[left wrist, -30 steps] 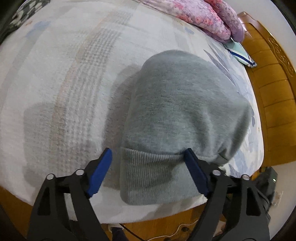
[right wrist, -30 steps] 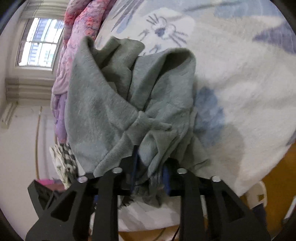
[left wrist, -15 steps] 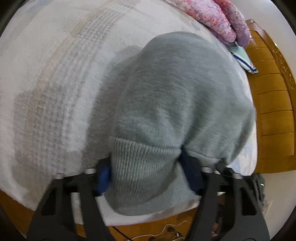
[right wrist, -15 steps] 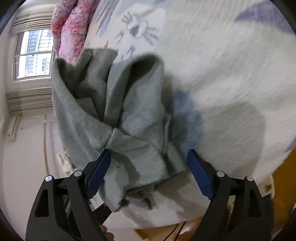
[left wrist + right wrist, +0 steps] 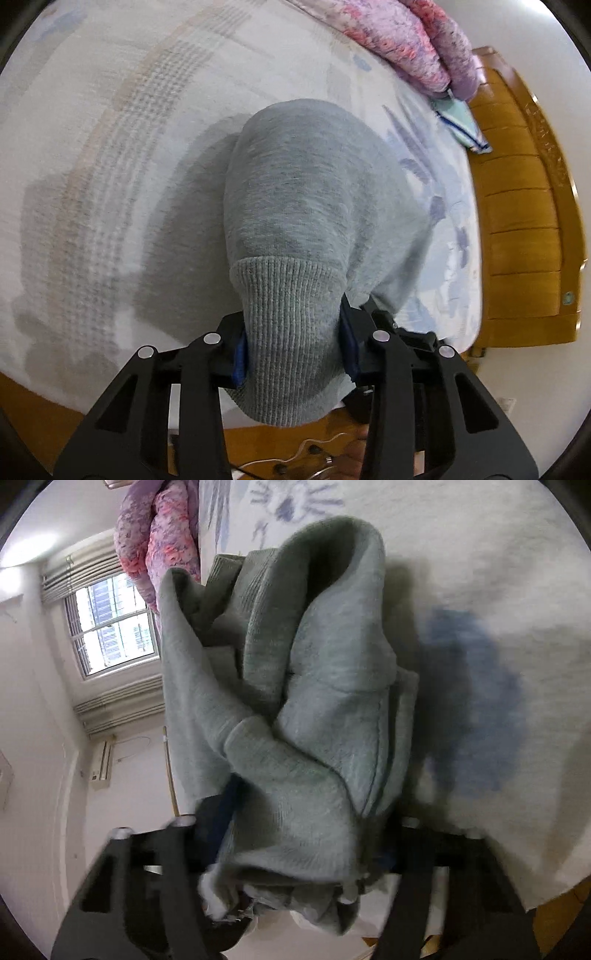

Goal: Fold large clothes

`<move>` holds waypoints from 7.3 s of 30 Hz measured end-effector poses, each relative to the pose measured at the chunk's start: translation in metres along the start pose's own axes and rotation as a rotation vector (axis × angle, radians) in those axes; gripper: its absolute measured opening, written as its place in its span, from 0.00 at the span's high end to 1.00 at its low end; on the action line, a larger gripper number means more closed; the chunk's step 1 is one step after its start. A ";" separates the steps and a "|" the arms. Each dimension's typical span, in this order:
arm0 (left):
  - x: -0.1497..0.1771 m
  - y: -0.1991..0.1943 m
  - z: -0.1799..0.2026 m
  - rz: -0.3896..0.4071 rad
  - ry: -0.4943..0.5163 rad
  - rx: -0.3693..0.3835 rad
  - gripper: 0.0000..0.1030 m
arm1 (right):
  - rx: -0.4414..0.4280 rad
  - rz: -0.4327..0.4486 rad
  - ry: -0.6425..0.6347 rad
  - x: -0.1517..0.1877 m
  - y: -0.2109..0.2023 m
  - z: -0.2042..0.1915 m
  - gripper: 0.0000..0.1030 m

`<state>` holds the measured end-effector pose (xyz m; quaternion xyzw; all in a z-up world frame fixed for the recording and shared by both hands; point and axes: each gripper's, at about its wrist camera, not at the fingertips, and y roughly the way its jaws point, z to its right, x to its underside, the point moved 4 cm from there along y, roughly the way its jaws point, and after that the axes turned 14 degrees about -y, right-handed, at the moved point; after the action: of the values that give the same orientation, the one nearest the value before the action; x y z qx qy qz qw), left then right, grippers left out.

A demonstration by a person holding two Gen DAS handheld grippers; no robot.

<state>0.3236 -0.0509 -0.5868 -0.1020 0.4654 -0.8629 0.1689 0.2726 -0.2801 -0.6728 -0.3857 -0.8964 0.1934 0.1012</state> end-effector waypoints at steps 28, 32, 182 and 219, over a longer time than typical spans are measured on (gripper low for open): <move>-0.037 -0.314 0.085 0.409 0.206 -0.100 0.68 | -0.011 -0.201 -0.826 0.080 -0.026 -0.403 0.79; -0.092 -0.357 0.036 0.445 0.158 -0.103 0.68 | -0.031 -0.256 -0.855 0.115 0.060 -0.450 0.79; 0.015 -0.644 0.050 0.944 0.375 -0.355 0.05 | 0.356 0.250 -1.455 0.313 -0.085 -0.655 0.07; 0.018 -0.622 0.067 0.926 0.359 -0.349 0.05 | 0.367 0.233 -1.432 0.305 -0.085 -0.655 0.07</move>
<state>0.2074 0.2078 -0.0295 0.2372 0.6202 -0.6115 0.4303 0.2255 0.0656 -0.0339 -0.2347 -0.6497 0.5530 -0.4658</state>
